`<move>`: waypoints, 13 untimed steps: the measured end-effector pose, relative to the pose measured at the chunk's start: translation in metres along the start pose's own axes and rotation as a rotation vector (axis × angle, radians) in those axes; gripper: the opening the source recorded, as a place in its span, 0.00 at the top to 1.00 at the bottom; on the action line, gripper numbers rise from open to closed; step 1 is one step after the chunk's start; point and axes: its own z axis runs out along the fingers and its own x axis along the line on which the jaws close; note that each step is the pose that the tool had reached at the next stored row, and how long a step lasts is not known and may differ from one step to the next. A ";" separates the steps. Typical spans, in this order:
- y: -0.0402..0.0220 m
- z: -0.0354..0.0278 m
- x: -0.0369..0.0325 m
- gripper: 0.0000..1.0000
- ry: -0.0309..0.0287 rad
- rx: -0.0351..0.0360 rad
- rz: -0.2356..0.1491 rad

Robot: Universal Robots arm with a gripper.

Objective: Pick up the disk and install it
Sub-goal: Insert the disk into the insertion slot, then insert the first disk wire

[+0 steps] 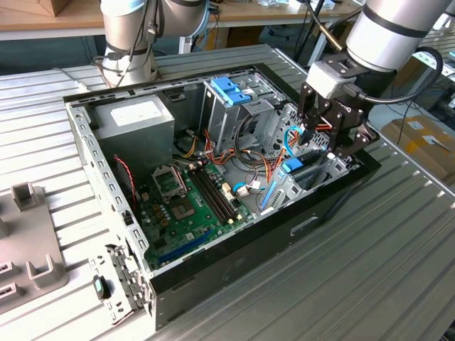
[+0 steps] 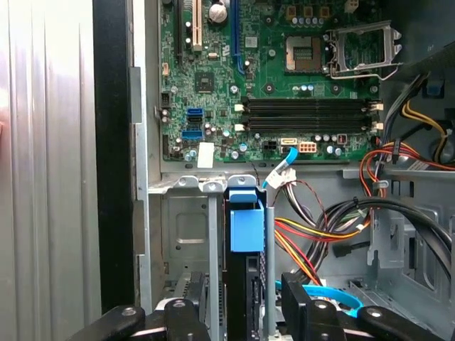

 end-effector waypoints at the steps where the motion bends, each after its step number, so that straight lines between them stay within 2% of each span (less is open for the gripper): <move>1: -0.0001 0.0007 -0.0001 0.45 0.0000 0.0000 0.000; 13: 0.0000 0.0033 0.0000 0.45 0.0000 0.0000 0.000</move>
